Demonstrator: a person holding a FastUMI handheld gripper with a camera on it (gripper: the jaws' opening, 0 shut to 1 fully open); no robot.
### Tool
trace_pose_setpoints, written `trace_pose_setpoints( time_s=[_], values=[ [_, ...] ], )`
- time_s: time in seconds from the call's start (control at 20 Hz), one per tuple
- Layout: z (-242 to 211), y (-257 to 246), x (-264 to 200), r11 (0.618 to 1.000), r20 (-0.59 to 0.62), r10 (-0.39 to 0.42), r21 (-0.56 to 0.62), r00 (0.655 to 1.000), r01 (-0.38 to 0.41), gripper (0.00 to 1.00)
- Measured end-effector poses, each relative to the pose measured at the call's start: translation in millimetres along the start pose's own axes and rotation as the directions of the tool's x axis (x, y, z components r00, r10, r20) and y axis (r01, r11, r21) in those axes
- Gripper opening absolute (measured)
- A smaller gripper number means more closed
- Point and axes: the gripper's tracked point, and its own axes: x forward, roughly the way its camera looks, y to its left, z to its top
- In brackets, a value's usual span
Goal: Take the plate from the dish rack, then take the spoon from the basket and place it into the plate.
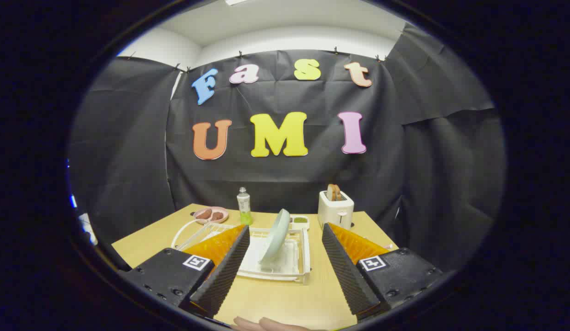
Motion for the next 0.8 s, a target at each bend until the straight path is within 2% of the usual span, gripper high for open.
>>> trace_pose_setpoints(
  time_s=[0.25,0.8],
  values=[
    [8,-4,-14,1.000,0.047,-0.020,-0.012,0.999,0.021,1.00],
    [20,-4,-45,1.000,0.078,0.009,-0.005,0.997,-0.009,1.00]
  ],
)
